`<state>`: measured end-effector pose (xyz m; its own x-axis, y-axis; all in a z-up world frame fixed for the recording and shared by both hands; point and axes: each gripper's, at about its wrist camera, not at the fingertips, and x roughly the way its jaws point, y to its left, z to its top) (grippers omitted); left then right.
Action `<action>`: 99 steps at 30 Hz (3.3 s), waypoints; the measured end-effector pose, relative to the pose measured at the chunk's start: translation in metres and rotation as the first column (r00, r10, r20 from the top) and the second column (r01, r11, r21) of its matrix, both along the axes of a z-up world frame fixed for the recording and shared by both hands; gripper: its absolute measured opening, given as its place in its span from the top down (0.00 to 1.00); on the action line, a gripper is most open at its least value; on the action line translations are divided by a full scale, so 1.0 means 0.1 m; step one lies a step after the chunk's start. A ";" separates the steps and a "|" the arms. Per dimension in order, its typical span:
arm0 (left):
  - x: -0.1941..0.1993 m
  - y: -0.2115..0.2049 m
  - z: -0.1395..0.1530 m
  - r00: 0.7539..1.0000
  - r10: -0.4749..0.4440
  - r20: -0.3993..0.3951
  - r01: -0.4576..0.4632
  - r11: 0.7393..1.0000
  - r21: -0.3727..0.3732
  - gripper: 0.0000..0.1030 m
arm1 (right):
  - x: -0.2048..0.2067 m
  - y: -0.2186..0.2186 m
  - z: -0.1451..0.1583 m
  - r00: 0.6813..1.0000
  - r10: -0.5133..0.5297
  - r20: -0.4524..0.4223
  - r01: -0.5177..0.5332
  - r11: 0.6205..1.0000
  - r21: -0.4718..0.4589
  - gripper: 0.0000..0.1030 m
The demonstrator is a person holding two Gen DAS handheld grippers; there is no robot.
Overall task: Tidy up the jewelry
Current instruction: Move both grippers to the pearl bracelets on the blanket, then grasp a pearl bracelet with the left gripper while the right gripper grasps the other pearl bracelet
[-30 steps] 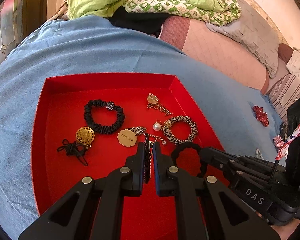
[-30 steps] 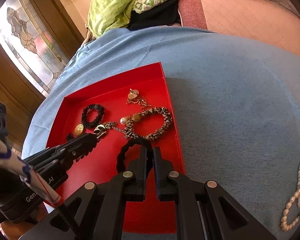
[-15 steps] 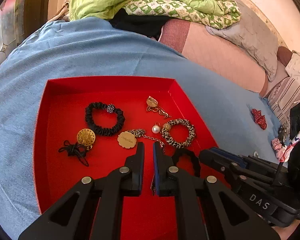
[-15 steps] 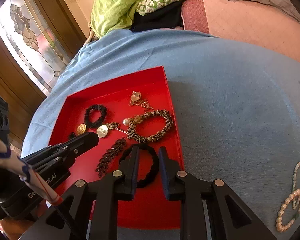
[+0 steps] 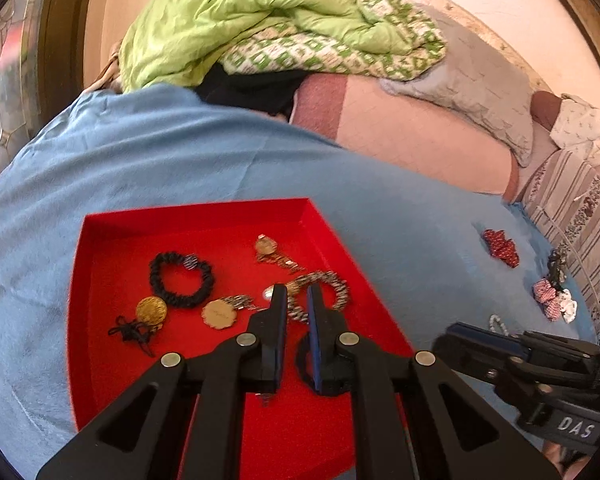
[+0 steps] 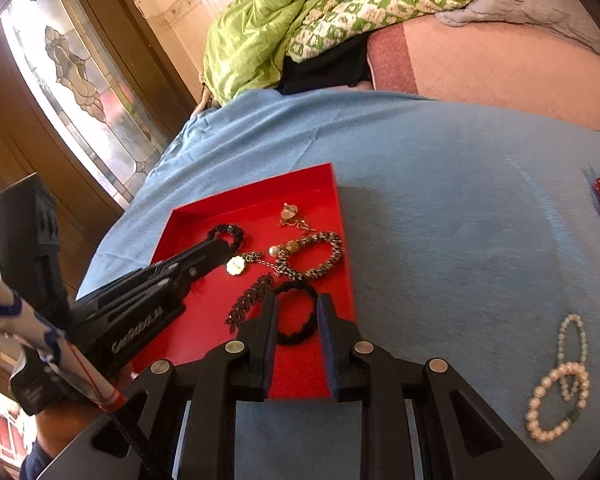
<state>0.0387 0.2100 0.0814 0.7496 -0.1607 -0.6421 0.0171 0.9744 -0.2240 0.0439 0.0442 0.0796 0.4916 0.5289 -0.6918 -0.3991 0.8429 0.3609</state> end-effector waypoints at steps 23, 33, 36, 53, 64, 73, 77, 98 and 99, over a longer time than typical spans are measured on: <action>-0.31 -1.96 -0.20 0.907 -0.410 -0.097 0.414 0.910 0.027 0.91 | 0.11 -2.42 -0.18 0.922 -0.376 -0.091 0.385 0.914 0.129 0.79; -0.07 -2.62 -0.52 0.874 -0.439 -0.209 0.468 0.876 0.117 0.91 | 0.06 -2.53 -0.17 0.922 -0.368 -0.117 0.385 0.903 0.193 0.79; -0.02 -2.71 -0.59 0.876 -0.429 -0.219 0.469 0.864 0.185 0.89 | 0.07 -2.56 -0.18 0.923 -0.366 -0.119 0.383 0.904 0.191 0.79; -0.15 -2.36 -0.26 0.898 -0.434 -0.072 0.440 0.885 0.153 0.91 | 0.16 -2.50 -0.32 0.929 -0.331 -0.167 0.357 0.920 0.162 0.79; -0.05 -1.92 0.05 0.922 -0.385 0.038 0.382 0.922 0.064 0.91 | 0.31 -2.23 -0.60 0.933 -0.294 -0.209 0.302 0.953 0.005 0.79; 0.02 -1.86 0.10 0.926 -0.375 0.048 0.375 0.927 0.007 0.91 | 0.31 -1.81 -0.69 0.970 -0.227 -0.085 0.190 0.931 -0.313 0.86; 0.02 -1.83 0.09 0.928 -0.368 0.048 0.368 0.930 0.013 0.91 | 0.33 -1.91 -0.64 0.960 -0.272 -0.069 0.241 0.926 -0.289 0.94; 0.05 -1.99 0.01 0.931 -0.364 0.036 0.359 0.927 0.112 0.91 | 0.02 -2.08 0.07 0.932 -0.318 0.173 0.324 0.946 -0.009 0.94; 0.05 -1.99 0.01 0.931 -0.364 0.036 0.357 0.927 0.118 0.91 | 0.01 -2.06 0.08 0.933 -0.315 0.176 0.321 0.947 -0.010 0.94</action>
